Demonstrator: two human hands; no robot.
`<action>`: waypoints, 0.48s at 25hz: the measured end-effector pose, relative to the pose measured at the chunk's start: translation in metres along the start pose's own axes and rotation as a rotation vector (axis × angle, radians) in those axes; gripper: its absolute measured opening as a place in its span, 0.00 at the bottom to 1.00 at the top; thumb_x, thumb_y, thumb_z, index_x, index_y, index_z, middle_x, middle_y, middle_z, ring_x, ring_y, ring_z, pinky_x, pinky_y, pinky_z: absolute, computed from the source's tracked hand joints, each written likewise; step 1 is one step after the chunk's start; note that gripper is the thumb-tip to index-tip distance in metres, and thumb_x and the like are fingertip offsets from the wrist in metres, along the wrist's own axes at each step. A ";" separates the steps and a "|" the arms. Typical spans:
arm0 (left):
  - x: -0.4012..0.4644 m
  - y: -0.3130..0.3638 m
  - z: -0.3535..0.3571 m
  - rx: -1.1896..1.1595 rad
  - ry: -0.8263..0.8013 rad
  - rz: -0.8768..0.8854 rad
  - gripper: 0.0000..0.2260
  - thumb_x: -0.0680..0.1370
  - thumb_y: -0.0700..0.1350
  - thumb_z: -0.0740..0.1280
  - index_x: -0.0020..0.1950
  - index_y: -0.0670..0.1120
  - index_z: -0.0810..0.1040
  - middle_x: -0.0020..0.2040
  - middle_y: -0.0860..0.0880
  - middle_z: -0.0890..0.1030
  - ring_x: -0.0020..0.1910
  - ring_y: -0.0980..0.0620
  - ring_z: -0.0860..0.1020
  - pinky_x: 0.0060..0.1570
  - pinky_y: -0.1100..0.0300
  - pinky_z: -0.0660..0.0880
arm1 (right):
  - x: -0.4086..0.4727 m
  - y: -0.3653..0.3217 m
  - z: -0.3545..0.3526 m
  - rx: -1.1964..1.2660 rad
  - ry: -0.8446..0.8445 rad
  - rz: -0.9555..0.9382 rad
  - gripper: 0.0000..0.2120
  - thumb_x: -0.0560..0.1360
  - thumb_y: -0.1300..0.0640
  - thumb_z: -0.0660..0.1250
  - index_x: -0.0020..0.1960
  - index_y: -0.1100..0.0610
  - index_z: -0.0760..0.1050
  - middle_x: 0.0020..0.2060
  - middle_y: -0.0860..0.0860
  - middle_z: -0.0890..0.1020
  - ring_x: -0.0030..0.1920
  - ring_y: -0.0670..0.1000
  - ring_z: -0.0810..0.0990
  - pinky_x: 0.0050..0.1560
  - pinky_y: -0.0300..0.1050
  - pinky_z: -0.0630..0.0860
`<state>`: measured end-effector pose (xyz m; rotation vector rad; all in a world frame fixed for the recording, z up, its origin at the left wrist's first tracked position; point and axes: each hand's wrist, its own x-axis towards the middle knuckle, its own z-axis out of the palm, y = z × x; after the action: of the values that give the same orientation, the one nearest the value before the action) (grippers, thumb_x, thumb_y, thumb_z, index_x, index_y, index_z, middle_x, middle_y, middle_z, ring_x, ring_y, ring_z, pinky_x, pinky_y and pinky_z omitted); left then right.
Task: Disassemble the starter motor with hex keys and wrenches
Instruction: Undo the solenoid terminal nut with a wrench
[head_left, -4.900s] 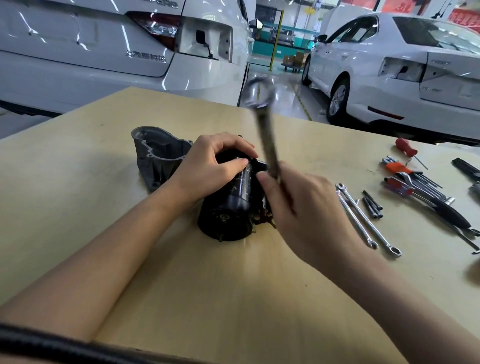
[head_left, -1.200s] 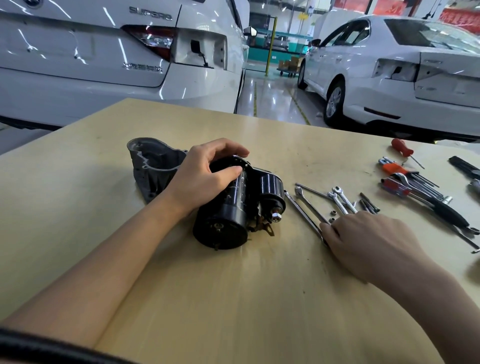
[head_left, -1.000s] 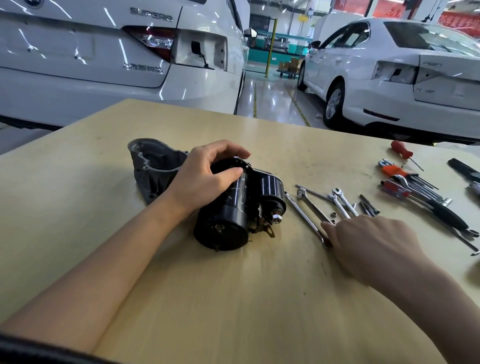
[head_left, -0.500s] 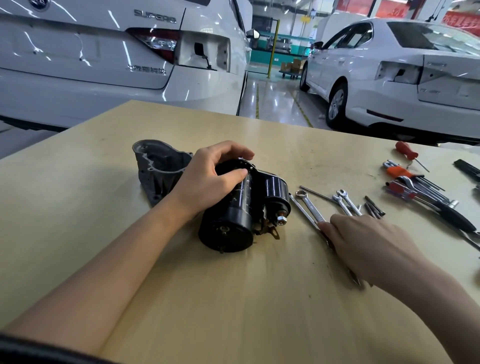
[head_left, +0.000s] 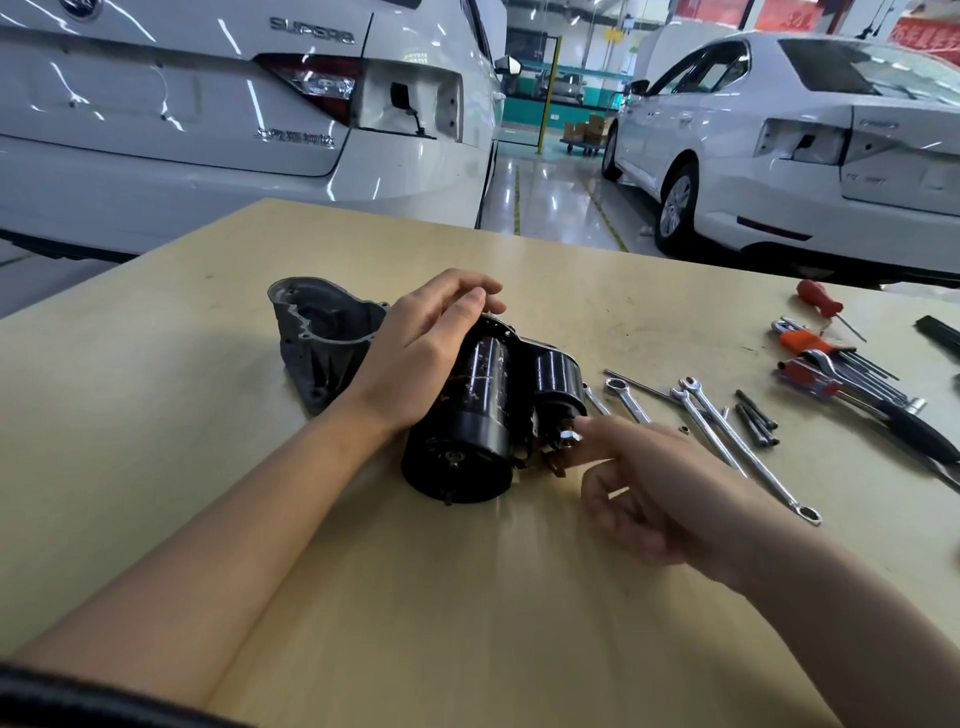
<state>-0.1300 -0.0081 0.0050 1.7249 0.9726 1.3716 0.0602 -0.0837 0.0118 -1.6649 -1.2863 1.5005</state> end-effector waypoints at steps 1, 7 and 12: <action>0.000 0.000 0.000 0.003 0.000 0.000 0.18 0.78 0.49 0.56 0.58 0.41 0.78 0.53 0.44 0.83 0.56 0.48 0.79 0.62 0.49 0.73 | 0.001 -0.001 0.000 0.061 -0.050 0.043 0.17 0.78 0.46 0.59 0.48 0.60 0.75 0.23 0.54 0.72 0.16 0.48 0.62 0.20 0.30 0.58; 0.000 0.000 0.001 0.028 -0.004 0.003 0.19 0.78 0.50 0.56 0.59 0.40 0.78 0.52 0.45 0.83 0.56 0.48 0.79 0.61 0.49 0.73 | 0.005 0.001 -0.003 0.433 -0.234 0.102 0.12 0.78 0.56 0.56 0.38 0.59 0.69 0.24 0.56 0.74 0.14 0.45 0.63 0.13 0.30 0.58; 0.002 -0.004 0.000 0.034 -0.010 0.022 0.20 0.78 0.51 0.54 0.59 0.41 0.78 0.52 0.46 0.83 0.56 0.51 0.79 0.62 0.52 0.73 | 0.005 0.003 -0.004 0.534 -0.210 0.102 0.07 0.69 0.58 0.64 0.39 0.62 0.72 0.23 0.53 0.71 0.14 0.43 0.62 0.12 0.29 0.56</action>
<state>-0.1304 -0.0040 0.0024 1.7707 0.9802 1.3663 0.0647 -0.0798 0.0082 -1.2632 -0.7999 1.9142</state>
